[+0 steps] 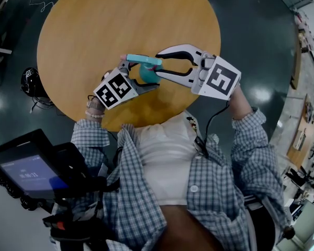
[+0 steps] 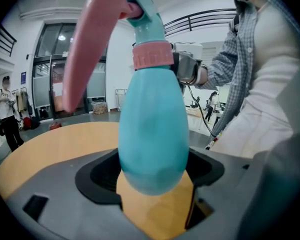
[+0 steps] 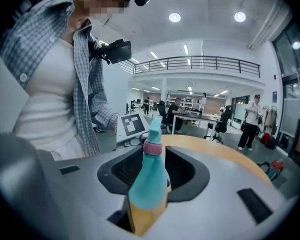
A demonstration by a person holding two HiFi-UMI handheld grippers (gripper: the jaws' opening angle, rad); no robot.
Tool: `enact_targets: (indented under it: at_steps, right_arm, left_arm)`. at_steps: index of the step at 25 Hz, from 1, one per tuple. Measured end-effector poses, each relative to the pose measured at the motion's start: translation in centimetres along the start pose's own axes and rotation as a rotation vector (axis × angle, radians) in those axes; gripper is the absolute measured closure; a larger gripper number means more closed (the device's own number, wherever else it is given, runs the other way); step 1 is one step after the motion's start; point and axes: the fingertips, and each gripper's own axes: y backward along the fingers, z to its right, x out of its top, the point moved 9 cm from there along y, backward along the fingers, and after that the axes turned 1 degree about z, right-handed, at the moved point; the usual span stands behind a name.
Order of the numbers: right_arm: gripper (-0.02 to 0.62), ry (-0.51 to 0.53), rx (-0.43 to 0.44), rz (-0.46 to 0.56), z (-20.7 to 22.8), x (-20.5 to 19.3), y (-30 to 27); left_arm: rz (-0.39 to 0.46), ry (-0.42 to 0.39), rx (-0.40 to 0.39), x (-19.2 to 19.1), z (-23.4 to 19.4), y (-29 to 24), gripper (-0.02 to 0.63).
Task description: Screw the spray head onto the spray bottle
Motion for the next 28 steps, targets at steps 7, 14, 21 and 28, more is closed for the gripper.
enact_targets:
  at_steps: [7, 14, 21, 28]
  right_arm:
    - [0.479, -0.067, 0.261, -0.09, 0.9, 0.8, -0.4]
    - [0.472, -0.057, 0.41, -0.087, 0.6, 0.8, -1.1]
    - [0.471, 0.016, 0.217, 0.004, 0.3, 0.7, -0.6]
    - [0.471, 0.093, -0.065, -0.005, -1.5, -0.5, -0.6]
  left_arm:
    - [-0.04, -0.078, -0.102, 0.6, 0.7, -0.1, 0.198]
    - [-0.069, -0.106, -0.164, -0.1, 1.9, -0.6, 0.198]
    - [-0.024, -0.067, -0.091, 0.7, 0.9, 0.2, 0.198]
    - [-0.056, -0.044, 0.015, -0.3, 0.5, -0.3, 0.198]
